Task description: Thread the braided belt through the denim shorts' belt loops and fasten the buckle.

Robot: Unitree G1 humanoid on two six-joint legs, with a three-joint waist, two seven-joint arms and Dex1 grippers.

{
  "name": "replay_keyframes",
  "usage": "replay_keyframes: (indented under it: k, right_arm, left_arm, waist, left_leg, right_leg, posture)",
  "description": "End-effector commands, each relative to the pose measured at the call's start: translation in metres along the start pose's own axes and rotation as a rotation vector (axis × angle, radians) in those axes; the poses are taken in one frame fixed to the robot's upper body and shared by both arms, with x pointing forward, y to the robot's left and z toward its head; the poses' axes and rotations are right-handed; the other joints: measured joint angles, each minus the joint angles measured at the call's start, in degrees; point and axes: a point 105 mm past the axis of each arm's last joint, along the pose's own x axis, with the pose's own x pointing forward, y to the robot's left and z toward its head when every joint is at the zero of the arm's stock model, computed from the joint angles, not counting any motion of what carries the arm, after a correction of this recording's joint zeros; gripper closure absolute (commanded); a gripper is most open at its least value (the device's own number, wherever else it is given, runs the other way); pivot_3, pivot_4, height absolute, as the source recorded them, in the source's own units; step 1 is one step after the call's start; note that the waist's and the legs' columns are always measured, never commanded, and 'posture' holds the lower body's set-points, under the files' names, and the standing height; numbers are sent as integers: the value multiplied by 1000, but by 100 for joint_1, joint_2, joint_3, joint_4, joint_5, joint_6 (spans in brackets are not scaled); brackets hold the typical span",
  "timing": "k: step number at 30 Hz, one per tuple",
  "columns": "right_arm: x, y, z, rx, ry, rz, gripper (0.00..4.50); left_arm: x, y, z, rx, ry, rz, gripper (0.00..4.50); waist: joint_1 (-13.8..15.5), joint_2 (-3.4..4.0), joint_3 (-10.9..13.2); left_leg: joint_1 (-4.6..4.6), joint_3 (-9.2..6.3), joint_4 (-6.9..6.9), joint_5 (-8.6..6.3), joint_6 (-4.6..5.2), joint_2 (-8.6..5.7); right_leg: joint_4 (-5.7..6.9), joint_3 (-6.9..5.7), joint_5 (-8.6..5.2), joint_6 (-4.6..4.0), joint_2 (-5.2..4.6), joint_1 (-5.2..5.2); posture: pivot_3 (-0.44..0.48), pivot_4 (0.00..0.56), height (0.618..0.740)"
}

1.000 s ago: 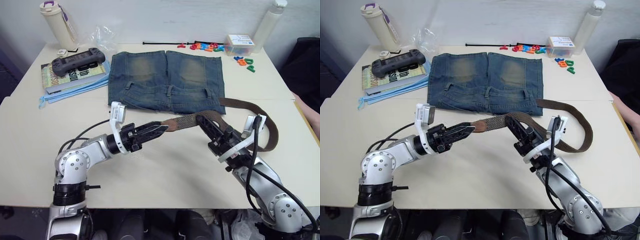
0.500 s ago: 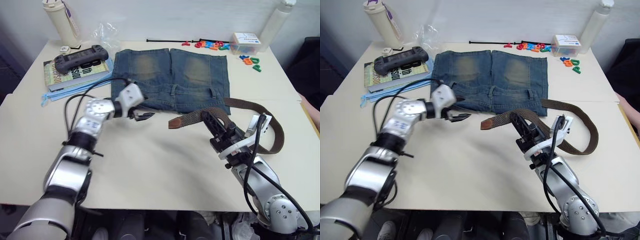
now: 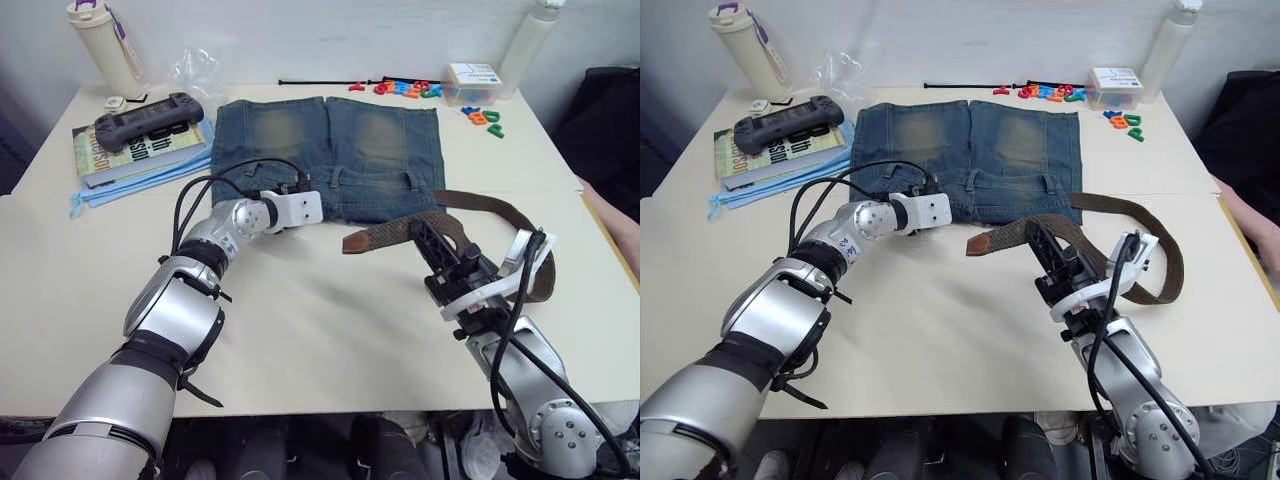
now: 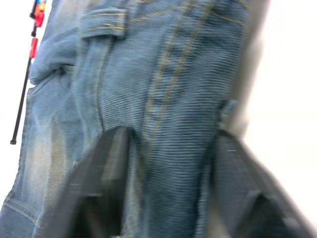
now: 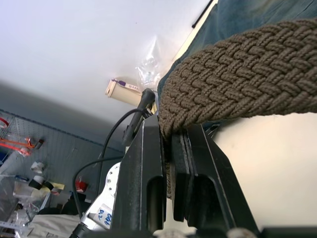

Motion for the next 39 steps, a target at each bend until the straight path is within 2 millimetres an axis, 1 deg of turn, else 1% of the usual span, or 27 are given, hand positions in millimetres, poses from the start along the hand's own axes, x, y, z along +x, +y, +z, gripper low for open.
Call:
replay_keyframes:
  k: [1, 2, 6, 9, 13, 15, 17, 19, 21, 24, 27, 30, 31, 32, 34, 39]
  right_arm:
    - [-3, 12, 3, -7, -23, 44, 4500]
    - [-2, 12, 4, -7, -24, 45, 4500]
    - [-1, 11, 5, -11, -31, 46, 4500]
    - [0, 11, 7, -15, -37, 46, 4500]
    - [-2, 13, 11, -29, -54, 54, 4500]
    - [-5, 15, 17, -31, -80, 63, 4500]
    - [-8, 17, 21, -28, -106, 71, 4500]
    - [-9, 17, 25, -21, -129, 76, 4500]
    - [-11, 17, 28, -17, -142, 77, 4500]
    - [-12, 17, 30, -17, -149, 77, 4500]
    - [-12, 15, 33, -16, -155, 68, 4500]
    - [-13, 12, 35, -22, -154, 56, 4500]
    - [-14, 11, 35, -33, -147, 49, 4500]
    - [-15, 10, 35, -42, -141, 40, 4500]
    - [-16, 7, 35, -61, -124, 22, 4500]
    - [-19, -3, 30, -76, -79, -20, 4500]
  left_arm:
    - [-4, 3, -11, 20, 39, 5, 3980]
    - [-5, 3, -12, 20, 44, 5, 4482]
    - [-5, 1, -13, 24, 37, 2, 4482]
    - [-6, 0, -5, -11, -23, -12, 4482]
    - [-16, -10, 6, -108, -172, -117, 4482]
    - [-30, -19, 3, -156, -252, -197, 4482]
    - [-48, -26, -3, -188, -299, -240, 4482]
    - [-68, -35, -13, -210, -296, -254, 4482]
    - [-90, -45, -17, -255, -299, -277, 4482]
    - [-117, -57, -13, -361, -304, -292, 4482]
    - [-139, -74, 2, -479, -325, -321, 4482]
    - [-155, -93, 21, -524, -340, -346, 4482]
    - [-159, -98, 22, -546, -319, -333, 4482]
    - [-164, -102, 18, -559, -283, -312, 4482]
    - [-174, -109, 9, -530, -210, -287, 4482]
    - [-184, -117, -10, -531, -131, -265, 4482]
  waist:
    - [-21, 0, 0]
    - [-24, 0, 0]
    - [-32, -1, 0]
    - [-43, -1, 0]
    - [-49, 0, 0]
    - [-53, 0, -1]
    - [-96, 1, -2]
    - [-150, 1, -1]
    - [-181, 1, -1]
    - [-237, 3, -2]
    - [-214, 3, -2]
    - [-203, 4, -1]
    - [-191, 4, -1]
    - [-188, 4, -1]
    - [-188, 5, -1]
    - [-192, 8, -3]
  left_leg:
    - [-2, 0, -1, 1, 0, 0]
    - [-4, 1, -2, 3, -1, 0]
    - [-4, 12, 3, 13, -14, -2]
    - [-2, 19, 7, 13, -11, -2]
    - [-3, 22, 6, 14, -14, -1]
    - [-4, 28, 5, 15, -16, -1]
    - [-3, 35, 6, 16, -17, -2]
    - [1, 43, 6, 16, -18, 0]
    - [2, 44, 7, 16, -17, 0]
    - [9, 44, 9, 16, -17, -1]
    - [12, 40, 9, 16, -17, 0]
    - [18, 37, 9, 15, -19, -1]
    - [22, 35, 8, 14, -20, -2]
    - [26, 35, 7, 14, -21, -3]
    - [29, 36, 4, 14, -22, -4]
    - [49, 40, -17, 18, -32, -4]
  right_leg:
    - [0, 0, 0, 0, 0, -2]
    - [0, 0, 0, 0, 0, -4]
    - [3, -7, 0, 1, 1, -3]
    - [4, -9, 2, 4, 1, -5]
    - [5, -9, 2, 4, 1, -8]
    - [10, -11, 2, 4, 2, -8]
    - [10, -11, 3, 5, 3, -7]
    - [8, -8, 3, 5, 0, -6]
    - [8, -4, 3, 5, -6, -2]
    - [10, -2, 3, 5, -10, 4]
    - [15, -2, 3, 5, -12, 5]
    - [13, 3, 3, 5, -21, 3]
    - [10, 5, 2, 4, -24, 4]
    - [11, 5, 2, 4, -26, 7]
    - [11, 5, 2, 4, -28, 8]
    - [14, 7, 1, 1, -25, 12]
  posture:
    - [0, 150, 718]
    - [0, 150, 718]
    - [0, 150, 718]
    - [0, 150, 718]
    - [0, 150, 718]
    - [0, 150, 718]
    - [0, 150, 718]
    - [0, 150, 718]
    - [0, 150, 718]
    - [0, 150, 718]
    - [0, 150, 718]
    - [0, 150, 718]
    - [0, 150, 718]
    - [0, 150, 718]
    - [0, 150, 718]
    - [0, 150, 718]
